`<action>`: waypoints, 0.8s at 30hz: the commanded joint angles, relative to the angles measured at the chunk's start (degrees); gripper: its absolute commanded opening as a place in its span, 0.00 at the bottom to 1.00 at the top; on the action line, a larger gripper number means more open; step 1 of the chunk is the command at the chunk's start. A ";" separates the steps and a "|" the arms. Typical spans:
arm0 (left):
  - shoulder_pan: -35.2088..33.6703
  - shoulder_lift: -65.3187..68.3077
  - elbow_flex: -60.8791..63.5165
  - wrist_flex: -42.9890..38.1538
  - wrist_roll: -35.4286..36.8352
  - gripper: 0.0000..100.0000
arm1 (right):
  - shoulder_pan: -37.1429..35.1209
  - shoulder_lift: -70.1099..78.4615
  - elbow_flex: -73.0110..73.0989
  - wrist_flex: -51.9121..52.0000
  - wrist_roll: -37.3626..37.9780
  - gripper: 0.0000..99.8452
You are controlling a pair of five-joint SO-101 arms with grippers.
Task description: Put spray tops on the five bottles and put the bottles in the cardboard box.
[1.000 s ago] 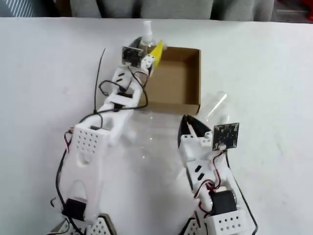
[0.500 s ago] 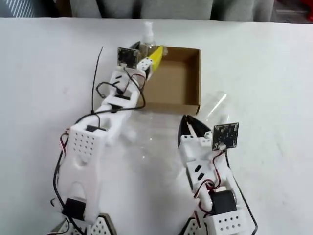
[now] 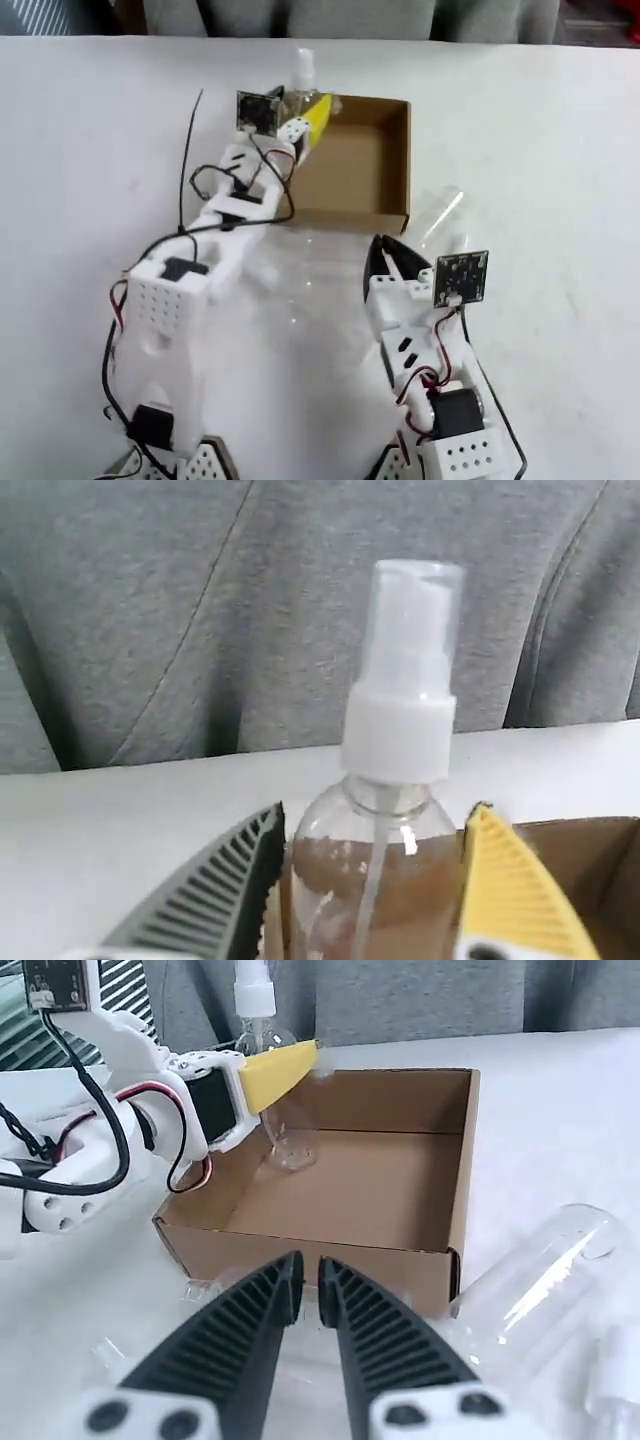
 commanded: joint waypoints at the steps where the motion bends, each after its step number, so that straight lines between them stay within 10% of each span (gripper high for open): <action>1: 0.13 -6.46 -0.26 2.11 0.26 0.28 | 0.40 -0.66 0.53 -0.40 0.88 0.02; 24: 1.80 -22.20 12.13 9.58 -1.32 0.28 | 0.40 -0.66 0.53 -0.48 0.88 0.02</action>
